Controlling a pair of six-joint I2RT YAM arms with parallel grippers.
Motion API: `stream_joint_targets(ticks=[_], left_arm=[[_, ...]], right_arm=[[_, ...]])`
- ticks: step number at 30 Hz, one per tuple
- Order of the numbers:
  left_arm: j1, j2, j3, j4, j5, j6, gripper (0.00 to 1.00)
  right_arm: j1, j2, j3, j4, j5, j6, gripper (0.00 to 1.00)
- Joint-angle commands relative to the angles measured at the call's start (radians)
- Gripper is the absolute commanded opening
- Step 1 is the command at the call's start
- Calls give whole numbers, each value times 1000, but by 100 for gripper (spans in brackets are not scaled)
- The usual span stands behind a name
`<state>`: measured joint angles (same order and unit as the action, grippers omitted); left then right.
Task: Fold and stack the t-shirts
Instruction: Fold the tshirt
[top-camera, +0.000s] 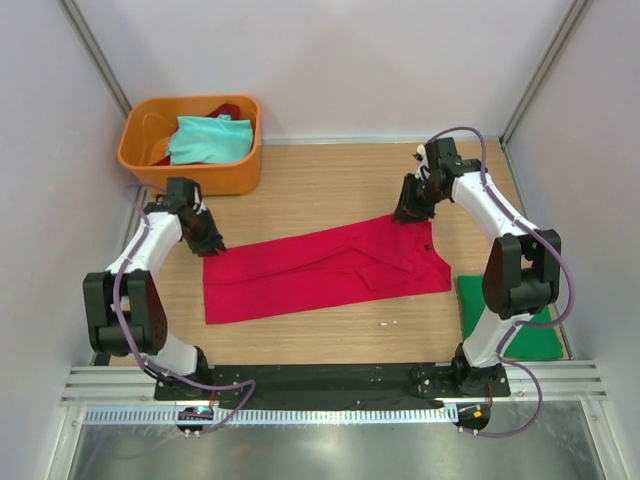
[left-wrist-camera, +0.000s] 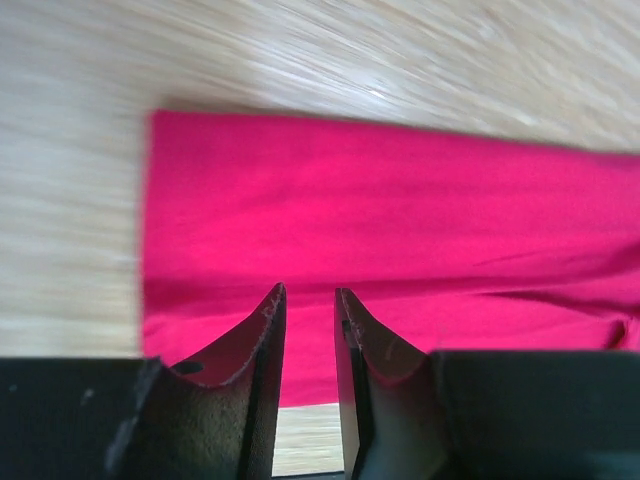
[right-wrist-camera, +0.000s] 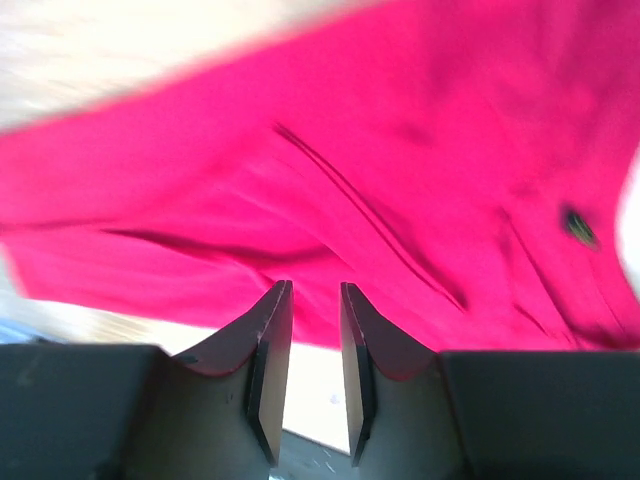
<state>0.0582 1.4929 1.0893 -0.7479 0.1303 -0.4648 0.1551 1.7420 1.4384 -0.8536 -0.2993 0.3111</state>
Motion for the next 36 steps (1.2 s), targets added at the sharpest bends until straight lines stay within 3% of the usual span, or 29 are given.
stream_joint_targets(ticks=[1,4,8,16,28,36], left_arm=[[-81,53,21,70,115,-6,27],[-150,101,26,100,152,-12,26],[-213,162,52,124,209,2,26],[-293,250,127,163,333,11,26],[-308,317,133,163,331,-17,23],[-308,317,127,163,331,-15,23]], right_arm=[[7,69,53,164,-166,107,32],[46,166,108,231,-184,143,32],[84,287,223,185,-236,123,39],[118,358,235,137,-179,22,44],[119,430,232,139,-176,-13,41],[120,397,220,113,-121,-37,41]])
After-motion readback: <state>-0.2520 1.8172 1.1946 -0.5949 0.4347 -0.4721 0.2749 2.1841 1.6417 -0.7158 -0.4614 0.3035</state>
